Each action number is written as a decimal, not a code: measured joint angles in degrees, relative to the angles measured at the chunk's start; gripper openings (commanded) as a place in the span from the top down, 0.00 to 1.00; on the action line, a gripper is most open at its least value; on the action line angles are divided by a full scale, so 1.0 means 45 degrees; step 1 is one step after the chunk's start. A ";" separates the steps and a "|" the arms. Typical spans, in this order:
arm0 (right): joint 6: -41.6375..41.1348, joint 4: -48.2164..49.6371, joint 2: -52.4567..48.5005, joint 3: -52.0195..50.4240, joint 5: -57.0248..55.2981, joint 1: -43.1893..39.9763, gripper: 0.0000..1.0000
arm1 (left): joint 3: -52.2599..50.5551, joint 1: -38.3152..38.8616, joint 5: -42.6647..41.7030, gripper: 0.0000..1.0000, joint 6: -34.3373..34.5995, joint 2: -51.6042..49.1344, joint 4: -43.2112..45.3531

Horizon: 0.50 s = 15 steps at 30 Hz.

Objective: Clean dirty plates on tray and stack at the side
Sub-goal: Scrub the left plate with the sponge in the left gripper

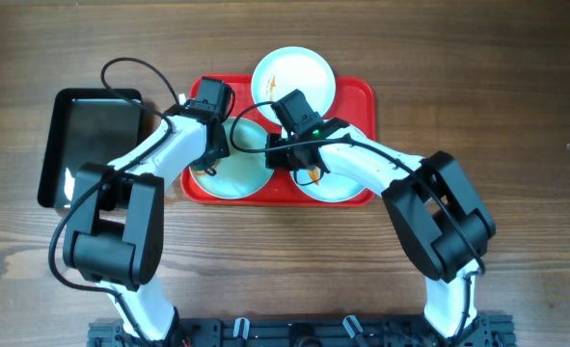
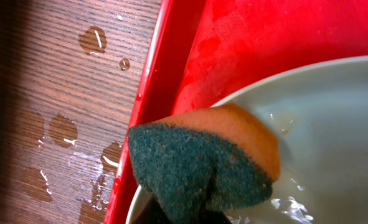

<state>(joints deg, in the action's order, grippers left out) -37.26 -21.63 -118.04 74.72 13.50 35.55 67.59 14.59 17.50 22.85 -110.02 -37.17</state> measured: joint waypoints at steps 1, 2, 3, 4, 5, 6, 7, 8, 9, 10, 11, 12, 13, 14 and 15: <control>0.0000 0.0000 0.0000 0.0000 0.0005 0.0005 0.96 | 0.0034 0.0005 0.0005 0.96 -0.0005 0.0000 -0.0063; 0.0000 0.0000 0.0000 0.0000 0.0005 0.0005 0.96 | 0.0053 0.0005 -0.0053 0.96 0.0000 0.0005 -0.0112; 0.0000 0.0000 0.0000 0.0000 0.0005 0.0005 0.96 | 0.0058 0.0034 -0.0418 0.96 0.0000 0.0112 -0.0194; 0.0000 -0.0005 0.0000 0.0000 0.0005 0.0005 0.96 | 0.0058 0.0078 -0.0646 0.96 0.0000 0.0214 -0.0223; 0.0000 -0.0010 0.0000 0.0000 0.0005 0.0005 0.96 | 0.0058 0.0155 -0.1394 0.96 0.0000 0.0539 -0.0223; -0.0010 -0.0010 0.0000 0.0000 0.0005 0.0005 0.96 | 0.0058 0.0243 -0.1812 0.96 0.0000 0.0792 -0.0219; -0.0010 -0.0005 0.0000 0.0000 0.0005 0.0005 0.96 | 0.0068 0.0335 -0.2739 0.96 0.0000 0.1171 -0.0209; -0.0010 -0.0005 0.0000 0.0000 0.0005 0.0005 0.96 | 0.0068 0.0393 -0.3308 0.96 0.0000 0.1263 -0.0151; -0.0015 -0.0005 0.0000 0.0000 0.0005 0.0005 0.96 | 0.0068 0.0413 -0.3638 0.96 0.0000 0.1229 -0.0126; -0.0015 -0.0005 0.0000 0.0000 0.0005 0.0005 0.96 | 0.0068 0.0413 -0.3973 0.96 0.0000 0.1132 -0.0024; -0.0019 0.0000 0.0000 0.0000 0.0010 0.0005 0.96 | 0.0068 0.0413 -0.4333 0.96 0.0000 0.0947 0.0228; -0.0044 0.0000 0.0000 0.0000 0.0010 0.0005 0.96 | 0.0068 0.0413 -0.4702 0.96 0.0000 0.0695 0.0398; -0.0053 0.0000 0.0000 0.0000 0.0015 0.0005 0.96 | 0.0068 0.0413 -0.5066 0.96 0.0010 0.0311 0.0578; -0.0058 0.0000 0.0000 0.0000 0.0005 0.0005 0.96 | 0.0068 0.0413 -0.5212 0.96 0.0015 0.0087 0.0680; -0.0078 0.0000 0.0000 0.0000 0.0010 -0.0005 0.96 | 0.0126 0.0413 -0.5396 0.96 0.0039 -0.0029 0.0889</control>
<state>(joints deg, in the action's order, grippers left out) -37.60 -21.63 -118.04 74.72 13.54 35.53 68.16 16.45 -6.79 23.03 -110.15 -33.17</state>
